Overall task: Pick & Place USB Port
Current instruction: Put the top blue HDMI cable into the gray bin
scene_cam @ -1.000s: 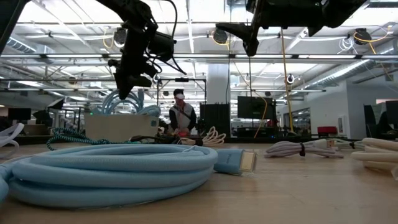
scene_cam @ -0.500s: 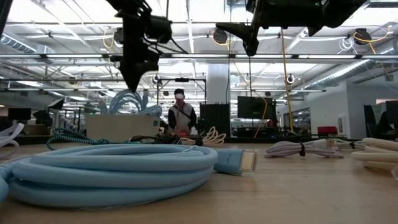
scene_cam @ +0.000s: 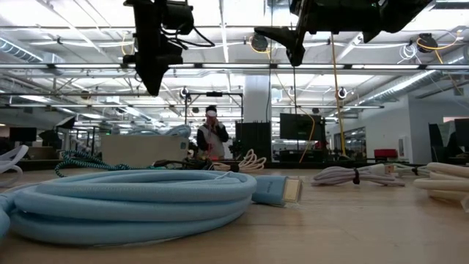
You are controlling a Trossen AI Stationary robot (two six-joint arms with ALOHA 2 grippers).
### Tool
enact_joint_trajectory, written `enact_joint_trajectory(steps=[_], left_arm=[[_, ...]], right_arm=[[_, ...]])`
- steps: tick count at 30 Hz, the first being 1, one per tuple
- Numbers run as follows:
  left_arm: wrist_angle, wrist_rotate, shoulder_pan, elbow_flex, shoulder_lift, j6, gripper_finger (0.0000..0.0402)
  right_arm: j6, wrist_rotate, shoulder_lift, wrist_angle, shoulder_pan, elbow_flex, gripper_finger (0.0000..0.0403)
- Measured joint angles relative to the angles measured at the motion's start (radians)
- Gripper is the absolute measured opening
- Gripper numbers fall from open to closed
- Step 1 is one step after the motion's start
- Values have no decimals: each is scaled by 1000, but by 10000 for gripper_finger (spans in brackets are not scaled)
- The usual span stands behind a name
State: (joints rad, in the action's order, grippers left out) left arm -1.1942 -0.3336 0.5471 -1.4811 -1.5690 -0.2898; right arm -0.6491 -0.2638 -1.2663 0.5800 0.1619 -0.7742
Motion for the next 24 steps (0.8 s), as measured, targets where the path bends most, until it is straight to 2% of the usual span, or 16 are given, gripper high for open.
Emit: enact_joint_trajectory(steps=[2,4,8,11,13,15,18,22,24], left_arm=[[21,47,-22,0,0,-9,71],[90,148,-54,0,12,13,71],[358,372,-149,0,57,97,72],[552,415,-194,0,98,69,72],[594,380,-189,-1,133,15,72],[554,306,-177,-1,160,-57,72],[327,163,-142,1,199,-90,72],[2,-83,-117,0,220,2,72],[-95,-134,-100,1,212,41,72]], right_arm=[[0,0,0,-1,0,0,258],[3,0,0,-7,0,0,258],[35,0,0,-83,0,0,257],[45,0,0,-110,0,0,256],[43,2,0,-107,0,0,256],[38,3,0,-98,0,0,256],[37,4,0,-83,2,0,255],[37,5,0,-82,6,0,254],[39,6,0,-82,7,0,254]])
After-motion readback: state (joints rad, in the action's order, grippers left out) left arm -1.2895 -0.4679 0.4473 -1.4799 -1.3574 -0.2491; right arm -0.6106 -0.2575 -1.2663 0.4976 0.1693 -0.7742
